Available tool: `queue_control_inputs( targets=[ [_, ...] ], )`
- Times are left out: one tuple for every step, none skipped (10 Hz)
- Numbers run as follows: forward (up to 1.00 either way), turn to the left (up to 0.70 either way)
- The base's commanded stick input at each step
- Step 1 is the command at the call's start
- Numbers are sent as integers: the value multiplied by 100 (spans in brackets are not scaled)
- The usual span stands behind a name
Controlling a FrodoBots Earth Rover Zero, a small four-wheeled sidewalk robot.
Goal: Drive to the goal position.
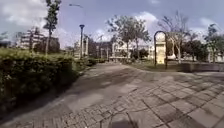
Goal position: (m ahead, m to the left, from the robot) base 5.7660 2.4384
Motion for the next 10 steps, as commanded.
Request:
queue_control_inputs(
  targets=[
    [70,0],
    [70,0],
    [70,0],
    [70,0],
    [70,0],
    [70,0],
    [70,0],
    [70,0],
    [70,0],
    [70,0]
  ],
)
